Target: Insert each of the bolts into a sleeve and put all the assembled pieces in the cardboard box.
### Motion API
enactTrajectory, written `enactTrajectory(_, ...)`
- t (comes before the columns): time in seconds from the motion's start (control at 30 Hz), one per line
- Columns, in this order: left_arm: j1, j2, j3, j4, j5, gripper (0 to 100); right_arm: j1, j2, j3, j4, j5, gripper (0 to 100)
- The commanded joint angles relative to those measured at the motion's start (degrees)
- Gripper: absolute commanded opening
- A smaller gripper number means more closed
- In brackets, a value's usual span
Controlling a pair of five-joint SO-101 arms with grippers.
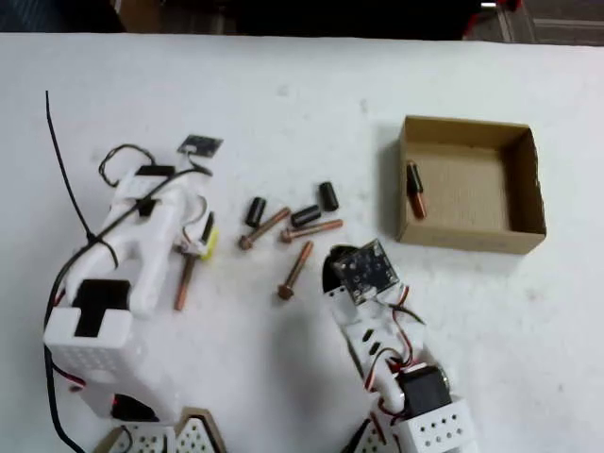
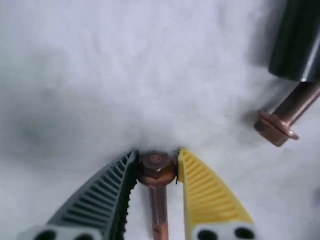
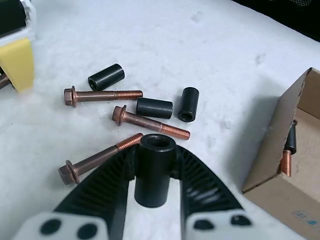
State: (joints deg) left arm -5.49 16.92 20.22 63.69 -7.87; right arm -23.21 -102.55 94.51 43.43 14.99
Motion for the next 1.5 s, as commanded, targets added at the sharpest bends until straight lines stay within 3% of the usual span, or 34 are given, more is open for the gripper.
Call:
enactTrajectory(0.0,-1.54,1.36,-1.93,-2.46,0.88,3,-0.04,-0.48,-0.53,-1.54,-0.35,1.8)
enactTrajectory(0.47,3.82,1.27,-2.37,-2.37,0.44,3,-0.40,-0.48,-0.44,-1.54,-0.35,1.8)
enactTrajectory(0.83,3.74,1.19,-3.25,-2.11,0.79,3,-0.40,-0.48,-0.35,-1.54,-0.35,1.8)
enactTrajectory(1.2,3.82,1.27,-18.20,16.88,0.88,3,-3.30,-0.40,2.37,-4.00,-0.44,1.7)
enactTrajectory(1.47,4.00,1.27,-22.42,20.40,0.88,3,-3.38,-0.40,2.37,-4.09,-0.79,1.7)
